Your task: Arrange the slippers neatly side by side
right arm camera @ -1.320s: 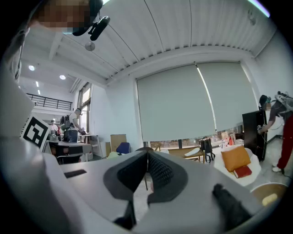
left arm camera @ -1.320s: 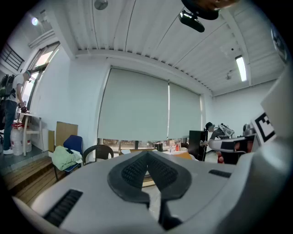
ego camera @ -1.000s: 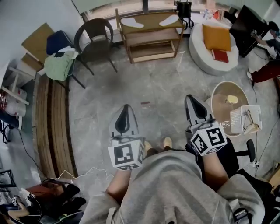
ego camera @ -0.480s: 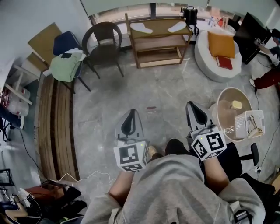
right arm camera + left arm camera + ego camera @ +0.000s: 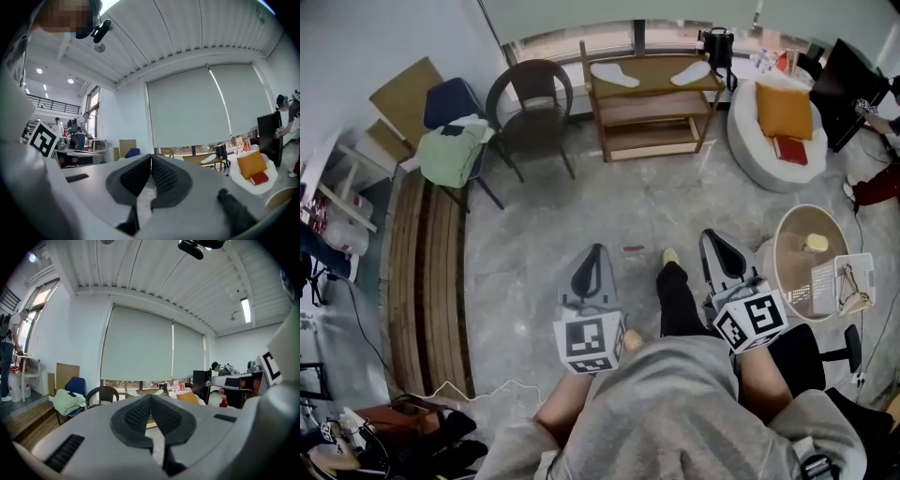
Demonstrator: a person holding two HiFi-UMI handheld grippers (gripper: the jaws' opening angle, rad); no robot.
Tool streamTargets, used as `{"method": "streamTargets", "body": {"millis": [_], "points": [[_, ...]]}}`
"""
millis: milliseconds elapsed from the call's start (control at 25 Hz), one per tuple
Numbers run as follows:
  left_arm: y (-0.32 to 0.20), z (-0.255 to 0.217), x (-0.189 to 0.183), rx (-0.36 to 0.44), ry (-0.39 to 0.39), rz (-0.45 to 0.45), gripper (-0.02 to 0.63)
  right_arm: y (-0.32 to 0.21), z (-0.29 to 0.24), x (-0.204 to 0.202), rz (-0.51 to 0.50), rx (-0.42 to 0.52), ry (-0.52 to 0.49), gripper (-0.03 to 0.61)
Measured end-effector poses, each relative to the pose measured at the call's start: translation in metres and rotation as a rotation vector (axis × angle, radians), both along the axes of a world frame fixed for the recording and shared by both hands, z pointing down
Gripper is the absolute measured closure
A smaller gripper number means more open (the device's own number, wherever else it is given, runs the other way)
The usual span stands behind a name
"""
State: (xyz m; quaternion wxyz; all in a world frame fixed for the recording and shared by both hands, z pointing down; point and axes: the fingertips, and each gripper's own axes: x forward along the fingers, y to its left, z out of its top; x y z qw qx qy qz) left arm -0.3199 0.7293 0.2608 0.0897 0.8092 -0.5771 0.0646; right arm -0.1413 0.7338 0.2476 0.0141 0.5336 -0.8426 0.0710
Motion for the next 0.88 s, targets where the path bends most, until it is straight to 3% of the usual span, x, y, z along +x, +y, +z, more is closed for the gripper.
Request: {"method": "streamTargets", "body": {"millis": [200,480,880], "points": [[-0.039,0.009,0.018,-0.006,-0.014,0.003,0.6,-0.043,0.012,0.012,-0.01,-0.006,-0.017,0.554],[-0.134,0.022,0.052,-0.03,-0.018,0.022,0.6,-0.144,0.025,0.033,-0.044,-0.025,0.002,0.554],[-0.245,0.025,0.09,-0.07,-0.038,-0.015,0.6,-0.261,0.029,0.08,-0.07,-0.07,-0.029,0.554]]}}
